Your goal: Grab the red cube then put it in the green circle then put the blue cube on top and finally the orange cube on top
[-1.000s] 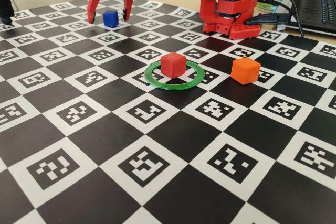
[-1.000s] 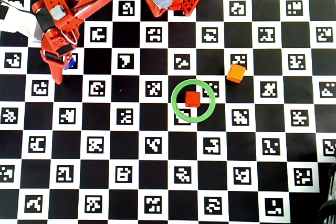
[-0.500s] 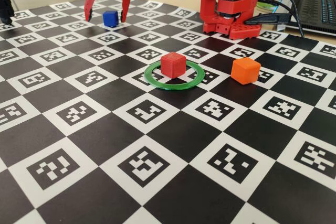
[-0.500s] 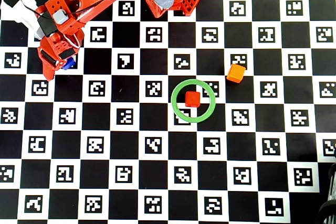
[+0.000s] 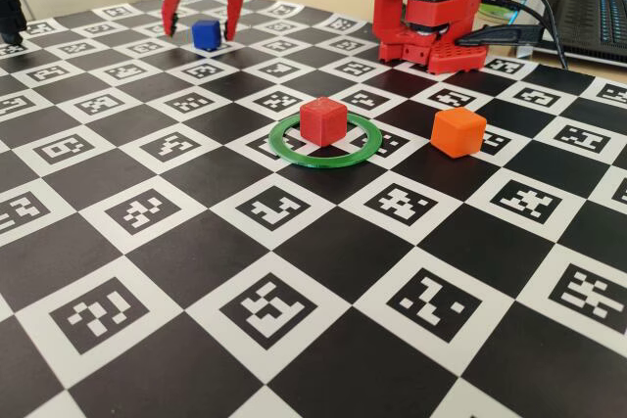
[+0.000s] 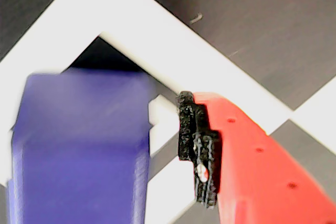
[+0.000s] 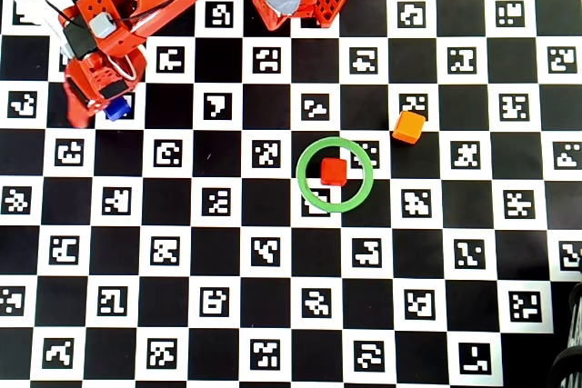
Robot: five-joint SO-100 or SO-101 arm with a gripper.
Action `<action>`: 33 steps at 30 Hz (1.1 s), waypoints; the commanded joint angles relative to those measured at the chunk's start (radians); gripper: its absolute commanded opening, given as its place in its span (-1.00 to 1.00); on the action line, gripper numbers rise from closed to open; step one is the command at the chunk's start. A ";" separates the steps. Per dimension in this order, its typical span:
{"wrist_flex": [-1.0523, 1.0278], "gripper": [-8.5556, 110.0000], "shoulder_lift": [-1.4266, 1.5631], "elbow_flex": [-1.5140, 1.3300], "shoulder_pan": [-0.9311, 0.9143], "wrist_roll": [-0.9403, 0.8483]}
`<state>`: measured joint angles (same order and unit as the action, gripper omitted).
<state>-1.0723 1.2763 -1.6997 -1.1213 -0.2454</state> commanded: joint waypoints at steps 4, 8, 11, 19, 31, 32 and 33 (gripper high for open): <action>-0.015 -0.17 0.066 0.058 -0.012 0.048; -0.035 -0.17 0.066 0.061 0.000 0.086; -0.043 -0.17 0.066 0.066 0.009 0.110; -0.043 -0.16 0.066 0.067 0.029 0.137; 0.020 -0.47 0.069 0.054 0.032 0.160; 0.021 -0.51 0.069 0.054 0.032 0.161; 0.023 -0.54 0.069 0.054 0.031 0.164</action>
<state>-1.0584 1.2763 -1.6997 -1.0937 -0.0874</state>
